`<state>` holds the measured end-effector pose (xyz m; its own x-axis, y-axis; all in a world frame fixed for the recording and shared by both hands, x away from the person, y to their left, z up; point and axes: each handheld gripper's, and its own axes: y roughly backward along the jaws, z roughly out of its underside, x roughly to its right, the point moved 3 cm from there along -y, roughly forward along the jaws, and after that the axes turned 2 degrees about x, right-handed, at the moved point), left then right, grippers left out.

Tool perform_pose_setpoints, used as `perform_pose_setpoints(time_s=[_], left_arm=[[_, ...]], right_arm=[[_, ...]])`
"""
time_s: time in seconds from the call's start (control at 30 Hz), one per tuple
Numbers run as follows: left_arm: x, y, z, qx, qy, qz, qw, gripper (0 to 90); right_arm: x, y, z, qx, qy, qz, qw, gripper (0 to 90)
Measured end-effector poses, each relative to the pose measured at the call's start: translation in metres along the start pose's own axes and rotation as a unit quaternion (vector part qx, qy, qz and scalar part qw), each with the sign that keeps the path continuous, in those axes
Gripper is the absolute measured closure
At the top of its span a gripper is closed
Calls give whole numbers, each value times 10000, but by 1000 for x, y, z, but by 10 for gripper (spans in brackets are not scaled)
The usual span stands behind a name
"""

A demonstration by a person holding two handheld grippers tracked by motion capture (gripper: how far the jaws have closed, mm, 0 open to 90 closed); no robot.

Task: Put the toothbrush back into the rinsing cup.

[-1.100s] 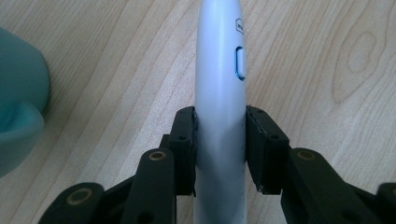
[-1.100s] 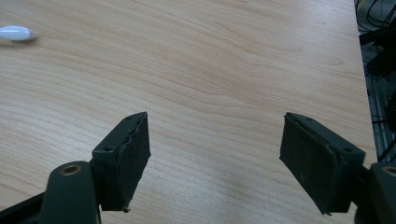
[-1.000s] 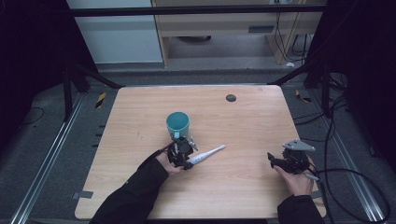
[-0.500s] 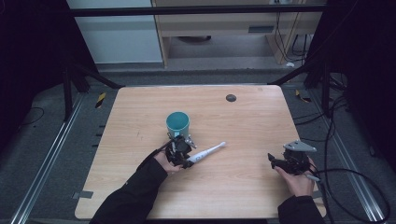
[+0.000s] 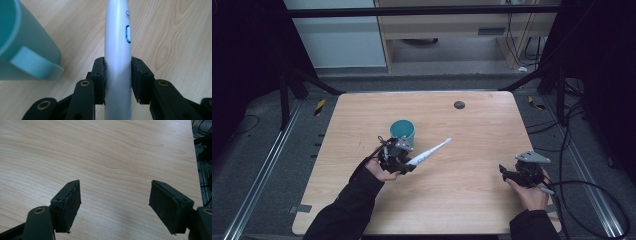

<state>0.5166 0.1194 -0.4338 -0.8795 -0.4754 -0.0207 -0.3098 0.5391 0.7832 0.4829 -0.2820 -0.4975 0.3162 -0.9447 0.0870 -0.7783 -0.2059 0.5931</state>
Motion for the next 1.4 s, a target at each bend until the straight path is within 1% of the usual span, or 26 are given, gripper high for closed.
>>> perform_pose_setpoints(time_s=[0.17,0.23,0.3,0.43,0.63,0.7,0.73,0.83,0.93,1.0,1.1,1.3,1.33,1.37,1.4], left_arm=[[-1,23,-2,277,19,-149,9995,663],[-4,31,-4,430,77,-210,9988,663],[-7,39,-5,599,167,-275,9977,663],[-15,53,-7,857,304,-407,9950,663],[-30,71,-14,1181,428,-603,9902,663],[-39,76,-16,1249,469,-723,9884,663],[-43,78,-19,1313,525,-789,9868,663],[-56,83,-25,1447,641,-926,9830,663],[-67,85,-31,1583,751,-1019,9792,663],[-73,84,-36,1623,778,-1113,9774,663],[-80,81,-42,1705,821,-1178,9748,663],[-90,75,-52,1967,926,-1301,9674,663],[-92,73,-53,1991,949,-1320,9664,663],[-92,73,-53,1991,949,-1320,9664,663],[-95,70,-55,2075,1000,-1351,9637,663]], right_arm=[[-2,0,0,33,50,28,10000,252],[-3,-1,0,30,102,42,9999,251],[-3,-1,0,43,126,46,9999,251],[-3,-2,0,28,106,61,9999,249],[-3,-2,0,65,152,85,9998,245],[-3,-2,0,58,132,79,9999,244],[-2,-3,0,64,144,80,9998,244],[-2,-2,0,80,159,88,9998,244],[-2,-3,0,84,183,97,9998,243],[-3,-3,0,82,204,88,9997,243],[-3,-3,0,84,225,91,9997,242],[-3,-3,0,102,227,82,9997,242],[-3,-4,0,103,229,80,9997,242],[-3,-4,0,103,232,79,9996,242],[-3,-4,0,107,225,77,9997,242]])
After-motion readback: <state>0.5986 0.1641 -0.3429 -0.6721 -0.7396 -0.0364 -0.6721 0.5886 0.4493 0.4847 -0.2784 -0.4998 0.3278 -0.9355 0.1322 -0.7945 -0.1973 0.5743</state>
